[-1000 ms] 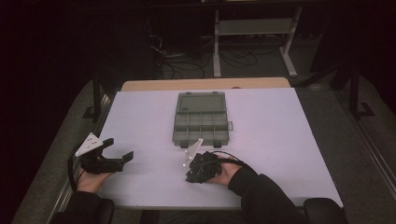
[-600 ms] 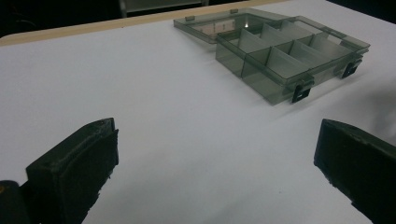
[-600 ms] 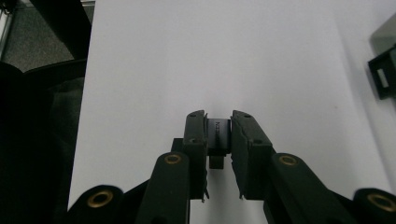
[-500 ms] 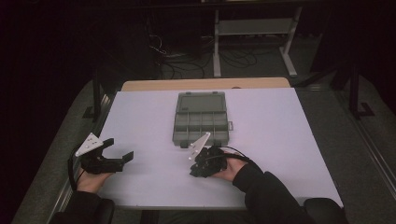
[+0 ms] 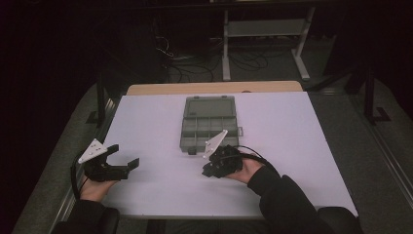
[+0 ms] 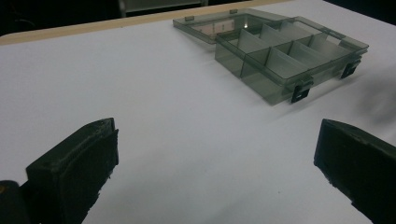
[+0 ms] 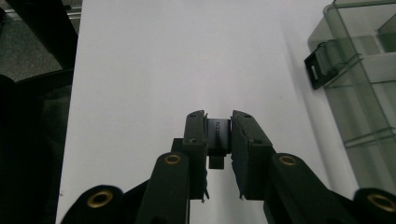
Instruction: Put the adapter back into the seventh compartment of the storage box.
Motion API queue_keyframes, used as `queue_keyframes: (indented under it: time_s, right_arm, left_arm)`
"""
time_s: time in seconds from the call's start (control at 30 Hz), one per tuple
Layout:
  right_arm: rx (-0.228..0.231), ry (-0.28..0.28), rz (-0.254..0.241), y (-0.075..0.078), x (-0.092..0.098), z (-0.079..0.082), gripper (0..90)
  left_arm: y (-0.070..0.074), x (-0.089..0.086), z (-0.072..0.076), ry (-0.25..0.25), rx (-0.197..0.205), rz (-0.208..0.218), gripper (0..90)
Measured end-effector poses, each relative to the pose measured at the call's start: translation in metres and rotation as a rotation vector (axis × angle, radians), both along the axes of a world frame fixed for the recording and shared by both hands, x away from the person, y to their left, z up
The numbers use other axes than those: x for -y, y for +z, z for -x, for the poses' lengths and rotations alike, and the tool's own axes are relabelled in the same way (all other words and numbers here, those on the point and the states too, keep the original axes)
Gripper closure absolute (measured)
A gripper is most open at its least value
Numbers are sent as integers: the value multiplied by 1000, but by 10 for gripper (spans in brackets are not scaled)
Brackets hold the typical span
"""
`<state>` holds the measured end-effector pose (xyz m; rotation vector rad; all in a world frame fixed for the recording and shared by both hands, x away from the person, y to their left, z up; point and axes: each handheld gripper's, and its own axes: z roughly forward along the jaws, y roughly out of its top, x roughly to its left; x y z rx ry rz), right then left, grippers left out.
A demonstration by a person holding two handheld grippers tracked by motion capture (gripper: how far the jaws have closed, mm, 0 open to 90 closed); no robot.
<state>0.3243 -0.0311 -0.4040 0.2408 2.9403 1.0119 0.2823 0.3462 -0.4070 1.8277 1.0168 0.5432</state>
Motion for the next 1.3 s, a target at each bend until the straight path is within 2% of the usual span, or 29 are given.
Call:
queue_keyframes:
  time_s: [0.3, 0.73, 0.97, 1.3]
  right_arm:
    - [-3, -9, -9, 2, 4, -5, 746]
    - [19, -31, -51, 19, 15, -13, 747]
    - [28, -36, -55, 22, 18, -16, 747]
    - [51, -54, -63, 30, 19, -30, 747]
  left_arm:
    - [0, 0, 0, -3, 1, 3, 0]
    - [0, 0, 0, 0, -1, 5, 0]
    - [0, 0, 0, 0, -1, 4, 0]
    - [0, -1, 0, 7, -3, 6, 0]
